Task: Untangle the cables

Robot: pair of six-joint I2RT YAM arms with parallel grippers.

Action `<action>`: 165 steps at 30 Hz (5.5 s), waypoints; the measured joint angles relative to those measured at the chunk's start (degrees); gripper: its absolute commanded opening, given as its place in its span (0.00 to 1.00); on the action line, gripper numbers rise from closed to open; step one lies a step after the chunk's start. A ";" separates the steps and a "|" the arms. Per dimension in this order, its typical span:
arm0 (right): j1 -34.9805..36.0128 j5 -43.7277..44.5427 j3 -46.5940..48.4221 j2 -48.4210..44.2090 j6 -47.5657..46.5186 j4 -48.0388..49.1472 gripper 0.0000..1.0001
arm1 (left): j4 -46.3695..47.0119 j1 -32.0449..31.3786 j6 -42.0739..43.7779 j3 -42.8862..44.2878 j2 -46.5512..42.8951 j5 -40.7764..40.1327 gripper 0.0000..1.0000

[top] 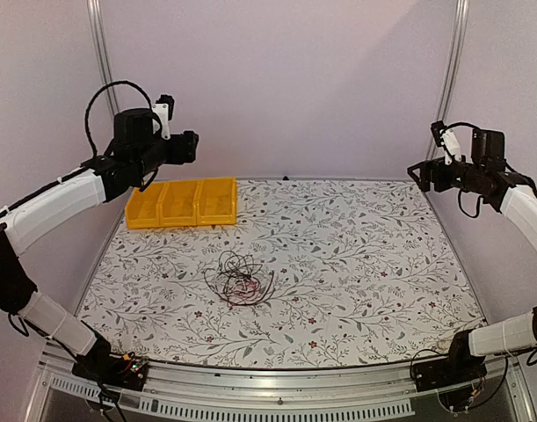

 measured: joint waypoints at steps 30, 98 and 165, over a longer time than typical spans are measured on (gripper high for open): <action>34.21 -21.09 1.70 26.45 -19.56 -3.04 0.59 | -5.95 -15.96 -8.11 -15.06 7.21 34.49 0.76; 39.23 -17.70 60.61 31.43 -2.99 -4.31 0.00 | 37.18 -25.05 -3.50 -36.33 17.29 13.42 0.26; 36.65 -3.04 24.72 23.21 9.07 9.33 0.09 | -15.02 -23.43 13.94 6.14 11.80 20.92 0.05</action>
